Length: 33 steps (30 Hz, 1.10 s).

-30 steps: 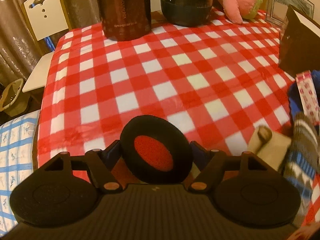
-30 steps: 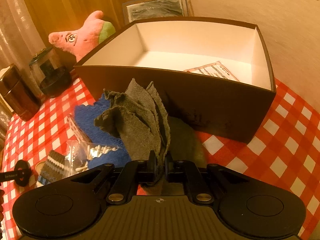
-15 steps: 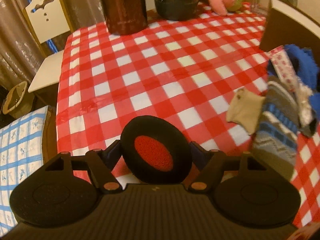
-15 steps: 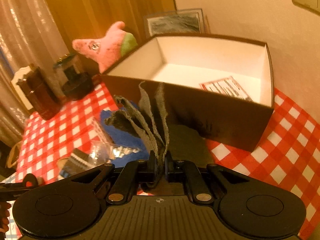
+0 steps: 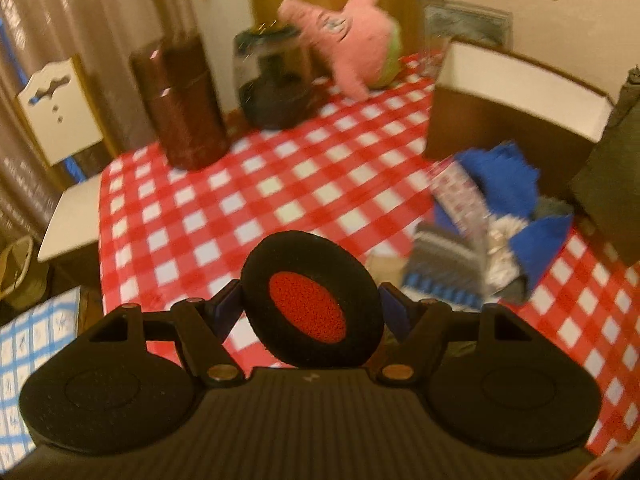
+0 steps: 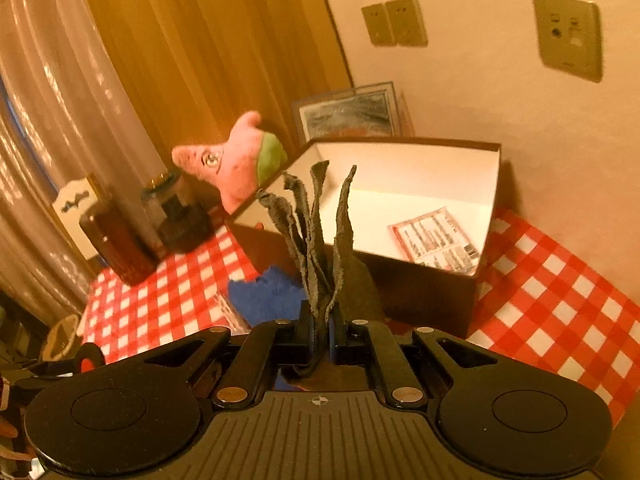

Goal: Organize soft objects
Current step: 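Carry the grey cloth and black-red pad over the box and release them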

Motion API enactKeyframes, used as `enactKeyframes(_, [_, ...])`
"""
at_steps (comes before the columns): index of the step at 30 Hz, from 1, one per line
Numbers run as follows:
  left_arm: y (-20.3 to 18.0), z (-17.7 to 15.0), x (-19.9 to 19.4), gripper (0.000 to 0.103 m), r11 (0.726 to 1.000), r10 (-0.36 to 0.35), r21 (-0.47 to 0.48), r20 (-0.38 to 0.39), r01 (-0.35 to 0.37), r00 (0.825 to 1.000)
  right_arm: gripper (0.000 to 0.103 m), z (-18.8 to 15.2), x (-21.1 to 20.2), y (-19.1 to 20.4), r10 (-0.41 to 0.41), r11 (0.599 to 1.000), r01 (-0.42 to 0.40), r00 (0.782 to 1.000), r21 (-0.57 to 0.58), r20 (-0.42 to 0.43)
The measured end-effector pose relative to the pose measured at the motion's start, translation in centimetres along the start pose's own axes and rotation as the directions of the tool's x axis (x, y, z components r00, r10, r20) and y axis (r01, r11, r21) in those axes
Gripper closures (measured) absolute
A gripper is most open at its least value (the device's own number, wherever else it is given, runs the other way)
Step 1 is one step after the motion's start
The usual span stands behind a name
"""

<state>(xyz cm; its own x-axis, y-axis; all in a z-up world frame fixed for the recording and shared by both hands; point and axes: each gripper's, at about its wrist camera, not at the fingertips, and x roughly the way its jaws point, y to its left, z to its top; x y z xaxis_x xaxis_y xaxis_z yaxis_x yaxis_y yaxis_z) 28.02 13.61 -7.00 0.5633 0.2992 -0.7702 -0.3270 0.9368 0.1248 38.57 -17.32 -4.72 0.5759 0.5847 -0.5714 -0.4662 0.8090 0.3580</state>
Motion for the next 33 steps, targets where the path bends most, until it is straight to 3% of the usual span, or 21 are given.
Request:
enactKeyframes(10, [-4.5, 4.4, -2.5, 0.032, 0.988, -0.088, 0.132, 0.105, 0.074, 0.991, 0.097, 1.7, -3.8, -1.5, 0.051, 0.997, -0.054, 0.998, 0.056, 0.047])
enactKeyframes(21, [-10.3, 12.2, -3.2, 0.031, 0.96, -0.203, 0.235, 0.221, 0.15, 0.954, 0.097, 6.8, -5.5, -2.2, 0.096, 0.994, -0.102, 0.985, 0.039, 0.144])
enactKeyframes(27, [-13.5, 15.8, -1.3, 0.031, 0.947, -0.241, 0.265, 0.224, 0.179, 0.944, 0.097, 10.0, -4.6, -2.8, 0.081, 0.996, -0.085, 0.976, 0.012, 0.202])
enactKeyframes(33, [-16.4, 18.2, 2.2, 0.031, 0.936, -0.253, 0.296, 0.182, 0.192, 0.95, 0.097, 11.8, -0.4, -4.1, 0.058, 0.998, -0.064, 0.981, 0.026, 0.185])
